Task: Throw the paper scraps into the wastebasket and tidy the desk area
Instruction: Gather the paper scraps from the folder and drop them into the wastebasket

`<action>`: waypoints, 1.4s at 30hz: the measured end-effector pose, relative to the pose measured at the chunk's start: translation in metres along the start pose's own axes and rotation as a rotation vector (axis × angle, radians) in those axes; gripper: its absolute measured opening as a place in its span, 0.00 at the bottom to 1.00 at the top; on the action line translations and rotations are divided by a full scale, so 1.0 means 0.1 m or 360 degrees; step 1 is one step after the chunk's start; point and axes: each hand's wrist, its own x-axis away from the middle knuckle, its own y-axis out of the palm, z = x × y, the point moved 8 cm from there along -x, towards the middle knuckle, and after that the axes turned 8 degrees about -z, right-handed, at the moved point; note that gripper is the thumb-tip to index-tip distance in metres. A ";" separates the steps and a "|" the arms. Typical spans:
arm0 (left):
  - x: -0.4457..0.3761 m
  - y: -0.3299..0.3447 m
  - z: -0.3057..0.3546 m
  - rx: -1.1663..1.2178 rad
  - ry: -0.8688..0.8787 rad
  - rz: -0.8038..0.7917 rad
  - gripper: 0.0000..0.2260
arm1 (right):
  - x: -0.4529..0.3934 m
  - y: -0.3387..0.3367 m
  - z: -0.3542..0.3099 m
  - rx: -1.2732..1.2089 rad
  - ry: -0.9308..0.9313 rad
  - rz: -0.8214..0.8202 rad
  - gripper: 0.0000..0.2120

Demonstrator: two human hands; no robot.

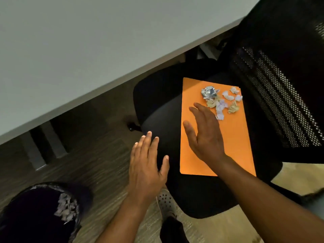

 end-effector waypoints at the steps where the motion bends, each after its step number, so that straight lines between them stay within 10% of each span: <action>1: -0.10 0.08 0.12 -0.0016 0.0057 -0.0032 0.28 | -0.04 -0.09 0.23 0.0035 0.0067 0.0059 0.25; 11: -1.26 0.80 1.16 -0.0285 0.0444 -0.0407 0.51 | -0.67 -0.40 2.01 0.0064 0.0479 -0.0060 0.31; 20: -2.19 1.08 1.35 -0.0613 0.0602 -0.0564 0.59 | -0.91 -0.06 2.14 -0.0052 0.0259 -0.0295 0.30; 31: -1.83 0.98 1.24 -0.0478 0.0762 -0.0259 0.22 | -0.52 0.16 1.64 0.0119 -0.0097 -0.0122 0.26; 42: -1.81 0.92 1.23 -0.0635 0.0668 -0.0222 0.09 | -0.36 0.20 1.42 0.0481 -0.0304 -0.0077 0.22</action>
